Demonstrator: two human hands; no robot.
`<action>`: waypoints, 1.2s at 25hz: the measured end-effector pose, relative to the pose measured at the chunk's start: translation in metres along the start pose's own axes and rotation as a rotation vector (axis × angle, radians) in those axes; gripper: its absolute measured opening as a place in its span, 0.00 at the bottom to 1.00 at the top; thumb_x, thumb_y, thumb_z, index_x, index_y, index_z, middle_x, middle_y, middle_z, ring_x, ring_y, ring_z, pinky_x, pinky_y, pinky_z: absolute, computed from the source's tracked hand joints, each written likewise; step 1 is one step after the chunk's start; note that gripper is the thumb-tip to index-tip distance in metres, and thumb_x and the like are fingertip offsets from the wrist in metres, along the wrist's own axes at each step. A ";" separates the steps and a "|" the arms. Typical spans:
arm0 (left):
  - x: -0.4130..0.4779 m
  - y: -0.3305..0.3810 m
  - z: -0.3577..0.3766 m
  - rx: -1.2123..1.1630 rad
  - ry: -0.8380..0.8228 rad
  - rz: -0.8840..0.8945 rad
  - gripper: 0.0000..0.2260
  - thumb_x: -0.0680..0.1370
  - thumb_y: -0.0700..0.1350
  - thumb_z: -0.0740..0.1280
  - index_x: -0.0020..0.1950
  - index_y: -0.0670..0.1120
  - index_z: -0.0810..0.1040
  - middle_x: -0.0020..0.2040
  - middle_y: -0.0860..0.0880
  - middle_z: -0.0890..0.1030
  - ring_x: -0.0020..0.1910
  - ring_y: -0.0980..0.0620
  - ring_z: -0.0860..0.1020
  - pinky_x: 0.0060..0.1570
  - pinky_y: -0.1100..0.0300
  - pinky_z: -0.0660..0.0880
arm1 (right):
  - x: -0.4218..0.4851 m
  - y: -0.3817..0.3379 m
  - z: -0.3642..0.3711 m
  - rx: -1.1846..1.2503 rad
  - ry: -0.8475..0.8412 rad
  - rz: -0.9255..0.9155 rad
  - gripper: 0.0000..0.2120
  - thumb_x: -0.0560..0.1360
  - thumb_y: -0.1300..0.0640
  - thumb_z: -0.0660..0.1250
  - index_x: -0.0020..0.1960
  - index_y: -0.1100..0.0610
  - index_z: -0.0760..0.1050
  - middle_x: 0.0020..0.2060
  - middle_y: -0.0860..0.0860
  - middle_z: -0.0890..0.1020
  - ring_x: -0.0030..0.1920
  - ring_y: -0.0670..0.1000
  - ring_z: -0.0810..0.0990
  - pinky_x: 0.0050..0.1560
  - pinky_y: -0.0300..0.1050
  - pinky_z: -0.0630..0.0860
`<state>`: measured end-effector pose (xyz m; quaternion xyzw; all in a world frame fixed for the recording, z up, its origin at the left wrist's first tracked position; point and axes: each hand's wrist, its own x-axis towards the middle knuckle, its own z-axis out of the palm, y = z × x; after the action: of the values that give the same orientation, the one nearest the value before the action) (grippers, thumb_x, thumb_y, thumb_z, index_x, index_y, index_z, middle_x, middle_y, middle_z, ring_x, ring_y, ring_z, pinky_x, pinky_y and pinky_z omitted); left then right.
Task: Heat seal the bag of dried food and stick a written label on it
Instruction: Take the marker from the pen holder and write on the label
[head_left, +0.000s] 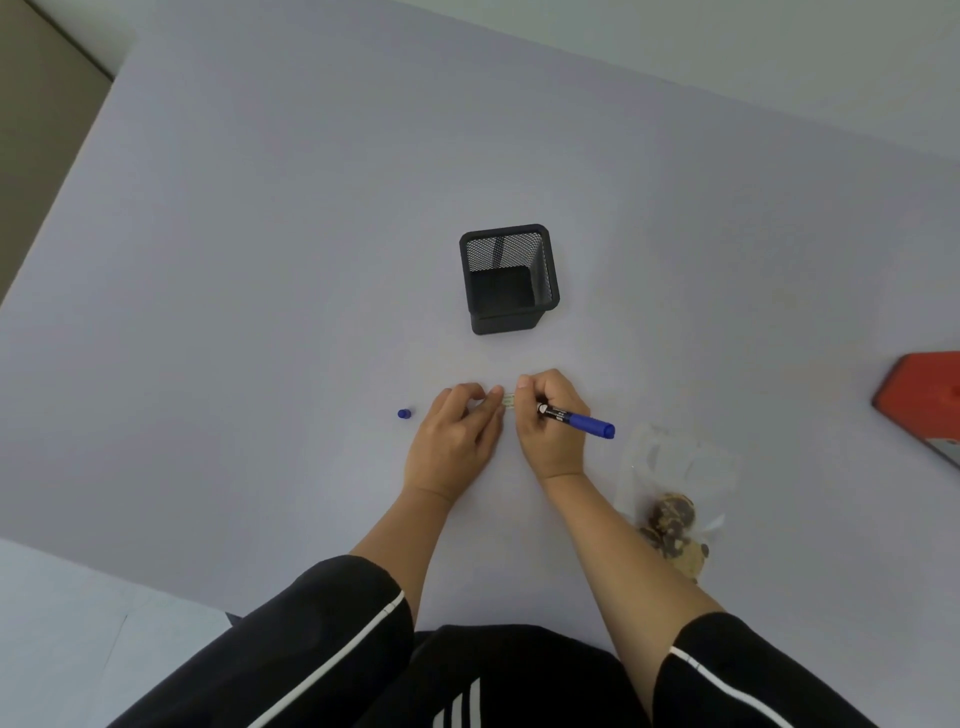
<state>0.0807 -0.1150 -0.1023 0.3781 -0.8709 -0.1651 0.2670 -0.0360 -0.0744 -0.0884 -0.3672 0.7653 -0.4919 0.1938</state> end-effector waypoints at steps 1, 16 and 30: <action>0.000 0.000 0.000 0.002 -0.003 0.000 0.11 0.76 0.42 0.65 0.53 0.39 0.83 0.45 0.44 0.77 0.36 0.46 0.77 0.42 0.61 0.73 | 0.000 0.000 0.000 0.001 0.001 0.000 0.17 0.75 0.55 0.59 0.32 0.64 0.67 0.27 0.54 0.71 0.31 0.47 0.67 0.32 0.31 0.66; -0.001 -0.002 0.003 -0.022 -0.002 0.010 0.09 0.75 0.41 0.67 0.53 0.40 0.83 0.46 0.46 0.75 0.36 0.46 0.77 0.42 0.60 0.73 | -0.001 -0.001 -0.001 -0.008 0.016 -0.022 0.17 0.75 0.57 0.60 0.31 0.64 0.66 0.26 0.58 0.72 0.31 0.47 0.66 0.33 0.26 0.64; 0.000 -0.001 0.002 0.003 -0.012 -0.001 0.09 0.75 0.41 0.67 0.53 0.40 0.83 0.42 0.42 0.80 0.36 0.45 0.77 0.41 0.60 0.74 | -0.001 -0.002 -0.001 -0.012 0.028 -0.040 0.15 0.75 0.58 0.60 0.31 0.63 0.67 0.25 0.58 0.72 0.32 0.45 0.65 0.34 0.22 0.64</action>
<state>0.0801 -0.1152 -0.1047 0.3779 -0.8726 -0.1663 0.2611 -0.0353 -0.0738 -0.0858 -0.3765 0.7635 -0.4961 0.1709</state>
